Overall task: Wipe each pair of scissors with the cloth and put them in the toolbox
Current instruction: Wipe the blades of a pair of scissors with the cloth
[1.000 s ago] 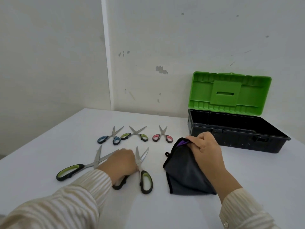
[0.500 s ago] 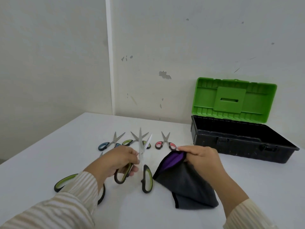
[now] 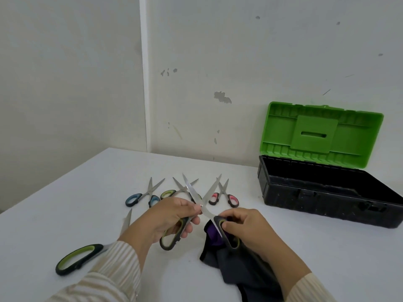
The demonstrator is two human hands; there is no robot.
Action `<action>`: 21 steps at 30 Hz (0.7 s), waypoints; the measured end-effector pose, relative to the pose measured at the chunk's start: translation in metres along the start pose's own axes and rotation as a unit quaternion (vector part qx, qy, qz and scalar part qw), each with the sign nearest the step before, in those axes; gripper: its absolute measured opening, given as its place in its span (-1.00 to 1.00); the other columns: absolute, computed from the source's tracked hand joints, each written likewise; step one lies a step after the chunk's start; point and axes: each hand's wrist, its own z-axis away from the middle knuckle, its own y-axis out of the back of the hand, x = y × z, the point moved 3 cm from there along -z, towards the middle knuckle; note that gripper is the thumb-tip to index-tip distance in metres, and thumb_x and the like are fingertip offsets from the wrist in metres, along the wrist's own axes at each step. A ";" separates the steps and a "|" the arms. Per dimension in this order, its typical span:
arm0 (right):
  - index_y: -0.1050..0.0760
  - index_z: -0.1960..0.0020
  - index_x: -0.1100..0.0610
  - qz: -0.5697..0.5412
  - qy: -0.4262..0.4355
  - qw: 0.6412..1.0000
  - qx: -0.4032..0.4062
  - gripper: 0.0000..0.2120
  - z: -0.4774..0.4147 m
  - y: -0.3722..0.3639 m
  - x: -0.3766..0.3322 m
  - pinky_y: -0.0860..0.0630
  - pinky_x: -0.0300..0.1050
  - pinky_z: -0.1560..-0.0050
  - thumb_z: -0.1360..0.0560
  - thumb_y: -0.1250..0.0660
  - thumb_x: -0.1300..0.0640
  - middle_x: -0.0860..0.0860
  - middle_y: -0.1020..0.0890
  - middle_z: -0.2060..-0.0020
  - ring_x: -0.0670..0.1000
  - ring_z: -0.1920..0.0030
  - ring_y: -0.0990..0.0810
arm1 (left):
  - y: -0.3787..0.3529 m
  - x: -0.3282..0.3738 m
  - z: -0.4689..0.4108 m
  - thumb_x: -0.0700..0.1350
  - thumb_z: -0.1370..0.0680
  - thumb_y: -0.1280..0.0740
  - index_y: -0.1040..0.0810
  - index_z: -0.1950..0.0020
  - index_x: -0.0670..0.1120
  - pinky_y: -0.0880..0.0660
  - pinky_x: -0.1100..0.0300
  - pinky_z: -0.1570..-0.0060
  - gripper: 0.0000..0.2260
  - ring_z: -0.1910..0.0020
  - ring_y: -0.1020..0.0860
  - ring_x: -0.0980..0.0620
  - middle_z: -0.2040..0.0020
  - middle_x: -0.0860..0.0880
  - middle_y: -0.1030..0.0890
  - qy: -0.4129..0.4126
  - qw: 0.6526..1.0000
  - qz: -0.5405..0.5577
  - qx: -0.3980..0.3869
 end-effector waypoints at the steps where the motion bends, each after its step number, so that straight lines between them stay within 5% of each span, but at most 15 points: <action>1: -0.63 0.10 -0.03 -0.002 -0.003 1.000 -0.009 -0.88 -0.001 0.001 0.002 -0.48 -0.40 0.24 -0.41 -0.40 0.16 -0.09 -0.69 0.23 -0.16 0.22 -0.63 | 0.000 -0.002 -0.001 -0.13 -0.53 -0.37 -0.61 0.03 -0.26 -0.47 0.20 0.48 -0.82 0.49 -0.50 0.03 0.32 -0.10 -0.60 0.005 1.000 -0.012 0.000; 3: -0.63 0.13 -0.02 -0.020 -0.002 1.000 0.022 -0.93 -0.001 0.006 0.003 -0.44 -0.42 0.22 -0.40 -0.42 0.12 -0.10 -0.69 0.23 -0.19 0.21 -0.62 | 0.000 -0.006 -0.003 -0.12 -0.53 -0.38 -0.62 0.03 -0.27 -0.45 0.21 0.50 -0.80 0.51 -0.46 0.03 0.38 -0.09 -0.56 0.008 1.000 -0.020 0.002; 6: -0.58 0.23 -0.03 -0.032 0.026 0.983 0.180 -0.85 -0.006 0.026 0.003 -0.44 -0.28 0.14 -0.42 -0.39 0.22 -0.08 -0.65 0.25 -0.06 0.17 -0.59 | -0.001 -0.009 -0.006 -0.13 -0.53 -0.37 -0.62 0.05 -0.27 -0.41 0.22 0.52 -0.81 0.55 -0.43 0.04 0.42 -0.07 -0.53 0.004 0.999 -0.038 0.010; 8: -0.51 0.11 -0.09 -0.008 0.053 0.973 0.226 -0.79 -0.008 0.036 -0.007 -0.47 -0.24 0.11 -0.42 -0.38 0.23 -0.08 -0.61 0.24 -0.04 0.17 -0.57 | -0.002 -0.011 -0.008 -0.12 -0.53 -0.37 -0.63 0.09 -0.25 -0.39 0.23 0.53 -0.81 0.57 -0.43 0.04 0.43 -0.07 -0.54 0.003 0.998 -0.064 0.011; 11: -0.47 0.00 -0.06 0.063 0.088 0.982 0.155 -0.74 -0.014 0.020 -0.025 -0.46 -0.32 0.13 -0.40 -0.41 0.21 -0.12 -0.58 0.26 -0.17 0.24 -0.54 | -0.010 -0.016 -0.012 -0.12 -0.51 -0.39 -0.64 0.15 -0.24 -0.34 0.22 0.51 -0.82 0.57 -0.41 0.00 0.43 -0.08 -0.57 -0.005 0.997 -0.079 0.015; 14: -0.58 -0.03 0.04 0.200 0.105 0.971 0.083 -0.84 -0.019 -0.015 -0.024 -0.47 -0.21 -0.03 -0.45 -0.34 0.16 -0.03 -0.60 0.10 -0.05 0.08 -0.53 | -0.018 -0.020 -0.013 -0.14 -0.50 -0.38 -0.62 0.17 -0.26 -0.31 0.22 0.50 -0.83 0.57 -0.41 -0.02 0.38 -0.11 -0.62 -0.016 0.997 -0.079 0.019; 16: -0.58 -0.05 0.09 0.250 0.126 0.953 0.115 -0.83 -0.024 -0.021 -0.020 -0.48 -0.13 -0.06 -0.50 -0.28 0.13 0.04 -0.57 0.04 0.01 0.02 -0.51 | -0.020 -0.022 -0.013 -0.12 -0.49 -0.38 -0.61 0.20 -0.27 -0.31 0.21 0.51 -0.79 0.57 -0.39 -0.03 0.36 -0.16 -0.61 -0.022 0.995 -0.092 0.027; 21: -0.53 -0.09 0.10 0.232 0.165 0.950 0.129 -0.82 -0.023 -0.029 -0.013 -0.39 -0.31 0.06 -0.52 -0.24 0.13 -0.02 -0.44 0.05 -0.04 0.05 -0.46 | -0.022 -0.019 -0.014 -0.12 -0.51 -0.36 -0.58 0.28 -0.22 -0.29 0.29 0.58 -0.78 0.64 -0.37 0.03 0.49 -0.07 -0.56 -0.041 0.993 -0.098 0.048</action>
